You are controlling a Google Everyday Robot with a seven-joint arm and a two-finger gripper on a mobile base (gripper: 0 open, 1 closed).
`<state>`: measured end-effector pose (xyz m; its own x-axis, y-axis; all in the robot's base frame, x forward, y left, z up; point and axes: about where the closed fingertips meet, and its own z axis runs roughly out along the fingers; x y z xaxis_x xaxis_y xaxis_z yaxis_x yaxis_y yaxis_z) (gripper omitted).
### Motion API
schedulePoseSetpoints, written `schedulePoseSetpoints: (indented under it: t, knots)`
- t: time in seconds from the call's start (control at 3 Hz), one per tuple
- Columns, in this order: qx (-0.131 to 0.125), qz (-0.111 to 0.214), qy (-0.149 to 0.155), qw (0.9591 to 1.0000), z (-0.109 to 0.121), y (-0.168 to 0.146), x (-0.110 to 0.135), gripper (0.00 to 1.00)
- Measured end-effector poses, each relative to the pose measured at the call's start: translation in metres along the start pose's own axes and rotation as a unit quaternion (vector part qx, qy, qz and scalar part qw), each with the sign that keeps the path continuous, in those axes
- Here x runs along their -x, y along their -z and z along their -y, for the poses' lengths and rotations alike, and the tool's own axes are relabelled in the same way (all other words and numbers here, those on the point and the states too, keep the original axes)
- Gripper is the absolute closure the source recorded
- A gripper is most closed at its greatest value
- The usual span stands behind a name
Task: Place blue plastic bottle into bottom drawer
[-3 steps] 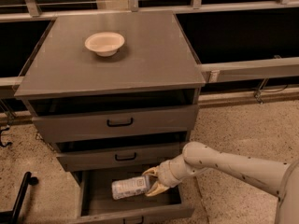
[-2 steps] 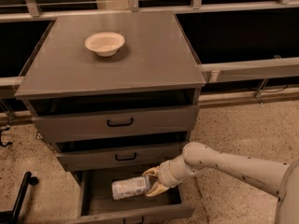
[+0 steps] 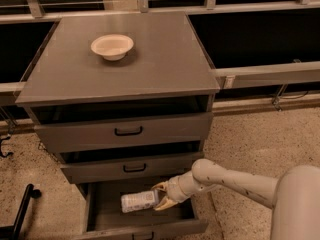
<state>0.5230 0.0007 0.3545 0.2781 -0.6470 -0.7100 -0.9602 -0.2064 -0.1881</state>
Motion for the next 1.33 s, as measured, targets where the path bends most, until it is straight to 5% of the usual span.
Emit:
schedulePoseSetpoints:
  t: [1.0, 1.33]
  knots:
    - [-0.021, -0.02, -0.036, 0.9989, 0.024, -0.091, -0.09, 1.0]
    - [-0.021, -0.02, -0.036, 0.9989, 0.024, -0.091, -0.09, 1.0]
